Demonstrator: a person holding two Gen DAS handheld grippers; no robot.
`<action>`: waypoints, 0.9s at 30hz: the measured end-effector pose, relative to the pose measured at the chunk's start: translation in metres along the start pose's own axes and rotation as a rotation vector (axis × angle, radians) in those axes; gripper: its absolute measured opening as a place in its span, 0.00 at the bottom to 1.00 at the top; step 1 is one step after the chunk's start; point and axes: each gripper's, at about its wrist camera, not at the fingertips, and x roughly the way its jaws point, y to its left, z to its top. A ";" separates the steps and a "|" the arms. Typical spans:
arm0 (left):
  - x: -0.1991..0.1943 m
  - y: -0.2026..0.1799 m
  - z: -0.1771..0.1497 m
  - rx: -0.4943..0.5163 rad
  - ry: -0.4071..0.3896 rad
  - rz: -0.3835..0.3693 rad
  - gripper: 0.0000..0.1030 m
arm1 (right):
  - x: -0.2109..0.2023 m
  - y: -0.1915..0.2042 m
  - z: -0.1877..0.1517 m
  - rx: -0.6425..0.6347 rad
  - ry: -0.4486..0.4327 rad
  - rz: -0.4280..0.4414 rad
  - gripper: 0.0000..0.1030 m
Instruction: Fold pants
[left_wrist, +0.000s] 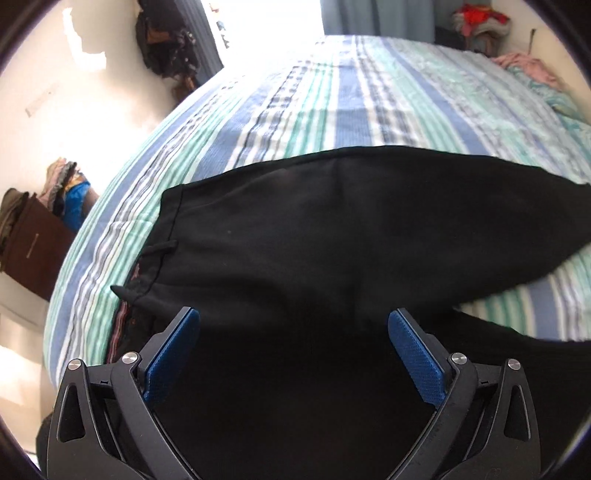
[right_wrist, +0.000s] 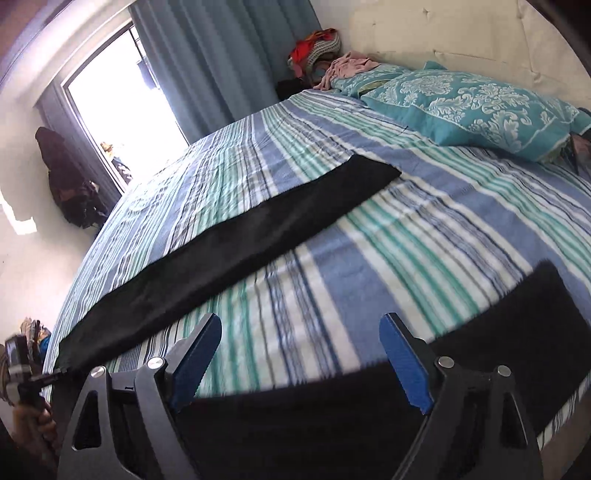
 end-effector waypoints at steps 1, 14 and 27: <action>-0.011 -0.008 -0.013 0.024 -0.004 -0.042 0.99 | -0.004 0.012 -0.020 -0.019 0.031 0.009 0.86; -0.026 -0.084 -0.108 0.168 0.072 -0.174 1.00 | 0.010 0.120 -0.135 -0.442 0.247 0.037 0.87; -0.031 -0.088 -0.117 0.191 -0.009 -0.144 1.00 | -0.003 0.118 -0.141 -0.443 0.217 -0.011 0.97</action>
